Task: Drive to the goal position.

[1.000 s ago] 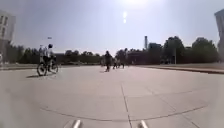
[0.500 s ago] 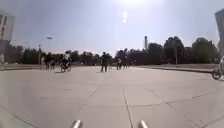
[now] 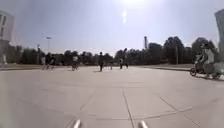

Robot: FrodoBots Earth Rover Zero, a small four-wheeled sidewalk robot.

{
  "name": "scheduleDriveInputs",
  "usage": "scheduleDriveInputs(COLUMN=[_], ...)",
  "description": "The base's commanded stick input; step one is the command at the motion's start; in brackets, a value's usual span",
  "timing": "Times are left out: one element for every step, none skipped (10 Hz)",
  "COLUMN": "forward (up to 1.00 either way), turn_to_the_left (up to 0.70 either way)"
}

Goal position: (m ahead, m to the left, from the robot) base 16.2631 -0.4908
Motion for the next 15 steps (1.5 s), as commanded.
scheduleDriveInputs(forward=[0.70,0.70,0.70,0.70,0.70,0.70,0.70,0.70,0.70,0.70,0.70,0.70,0.70,0.70,0.70], turn_to_the_left=[0.00,0.00,0.00,0.00,0.00,0.00,0.00,0.00,0.00,0.00,0.00,0.00,0.00,0.00,0.00])
